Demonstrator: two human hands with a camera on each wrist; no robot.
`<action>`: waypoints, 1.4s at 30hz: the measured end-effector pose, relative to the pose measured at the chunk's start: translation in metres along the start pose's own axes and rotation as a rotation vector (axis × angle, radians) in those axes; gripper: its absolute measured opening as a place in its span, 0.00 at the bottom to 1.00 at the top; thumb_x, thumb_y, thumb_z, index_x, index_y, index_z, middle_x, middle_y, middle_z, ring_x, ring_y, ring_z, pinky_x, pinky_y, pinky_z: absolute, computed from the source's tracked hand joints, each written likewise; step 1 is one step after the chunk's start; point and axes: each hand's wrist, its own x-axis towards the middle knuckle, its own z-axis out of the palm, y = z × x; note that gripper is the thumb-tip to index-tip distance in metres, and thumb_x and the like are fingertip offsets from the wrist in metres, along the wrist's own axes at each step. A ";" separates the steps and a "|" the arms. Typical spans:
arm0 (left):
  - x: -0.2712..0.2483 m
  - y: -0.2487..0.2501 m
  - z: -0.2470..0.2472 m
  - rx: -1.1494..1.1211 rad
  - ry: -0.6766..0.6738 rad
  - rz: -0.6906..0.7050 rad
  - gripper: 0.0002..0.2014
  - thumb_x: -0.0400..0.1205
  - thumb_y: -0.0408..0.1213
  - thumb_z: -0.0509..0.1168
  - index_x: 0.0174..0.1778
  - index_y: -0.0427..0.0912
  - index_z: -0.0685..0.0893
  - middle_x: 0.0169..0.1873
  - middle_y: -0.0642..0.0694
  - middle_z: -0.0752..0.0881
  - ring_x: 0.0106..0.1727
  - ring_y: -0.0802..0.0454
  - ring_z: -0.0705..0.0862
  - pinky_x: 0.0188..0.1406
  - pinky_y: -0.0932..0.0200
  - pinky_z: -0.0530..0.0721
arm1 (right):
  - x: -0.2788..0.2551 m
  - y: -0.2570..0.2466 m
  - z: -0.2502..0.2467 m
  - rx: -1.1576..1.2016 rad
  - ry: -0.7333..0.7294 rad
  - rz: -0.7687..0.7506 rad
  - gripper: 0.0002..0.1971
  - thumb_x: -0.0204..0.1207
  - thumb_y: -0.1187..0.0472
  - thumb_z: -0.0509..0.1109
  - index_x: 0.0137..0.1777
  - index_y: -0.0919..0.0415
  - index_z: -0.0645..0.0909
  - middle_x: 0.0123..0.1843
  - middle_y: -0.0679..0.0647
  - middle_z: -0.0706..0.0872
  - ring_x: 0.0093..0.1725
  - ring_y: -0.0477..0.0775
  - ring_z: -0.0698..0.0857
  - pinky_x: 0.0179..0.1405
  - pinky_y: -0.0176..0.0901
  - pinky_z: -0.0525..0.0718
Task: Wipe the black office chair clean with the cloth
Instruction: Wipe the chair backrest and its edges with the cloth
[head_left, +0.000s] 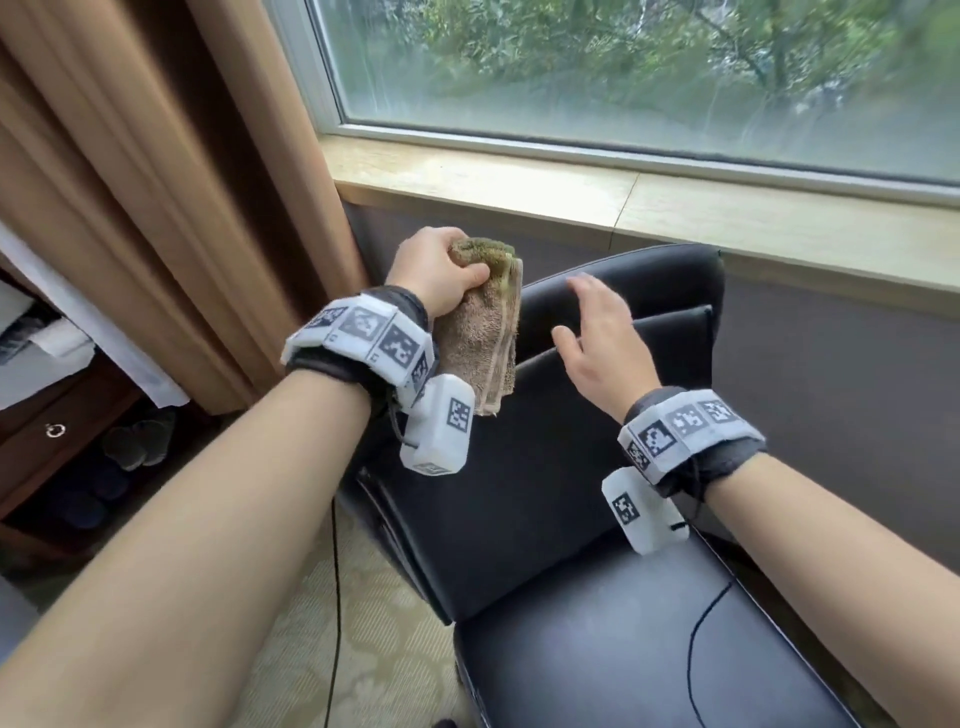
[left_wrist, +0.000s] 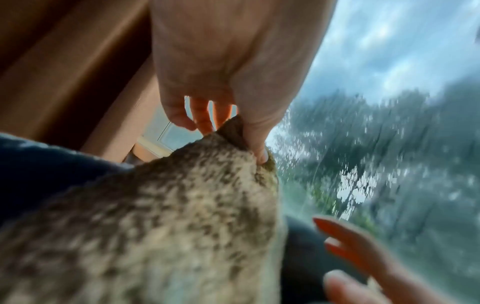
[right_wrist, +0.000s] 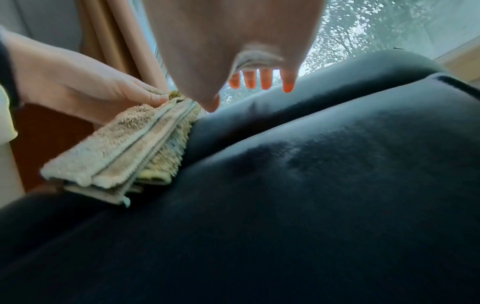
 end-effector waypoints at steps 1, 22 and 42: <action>0.005 -0.001 0.006 0.108 0.017 -0.007 0.11 0.78 0.41 0.70 0.55 0.42 0.83 0.52 0.44 0.85 0.55 0.47 0.82 0.54 0.59 0.77 | -0.001 0.006 0.004 -0.021 0.002 -0.032 0.26 0.79 0.61 0.63 0.76 0.64 0.63 0.79 0.59 0.64 0.79 0.56 0.60 0.77 0.46 0.58; -0.025 -0.005 0.064 0.677 -0.052 0.302 0.26 0.87 0.37 0.48 0.82 0.38 0.53 0.80 0.40 0.61 0.80 0.43 0.60 0.75 0.48 0.59 | -0.004 0.042 0.022 -0.104 0.018 -0.087 0.29 0.82 0.62 0.59 0.82 0.60 0.54 0.84 0.57 0.52 0.83 0.57 0.50 0.79 0.46 0.49; -0.030 -0.014 0.043 0.704 -0.149 0.262 0.27 0.87 0.34 0.51 0.83 0.42 0.50 0.81 0.41 0.56 0.81 0.43 0.54 0.77 0.49 0.59 | -0.007 0.032 0.020 -0.126 -0.018 -0.018 0.32 0.82 0.56 0.59 0.82 0.55 0.49 0.84 0.51 0.45 0.83 0.52 0.45 0.75 0.43 0.59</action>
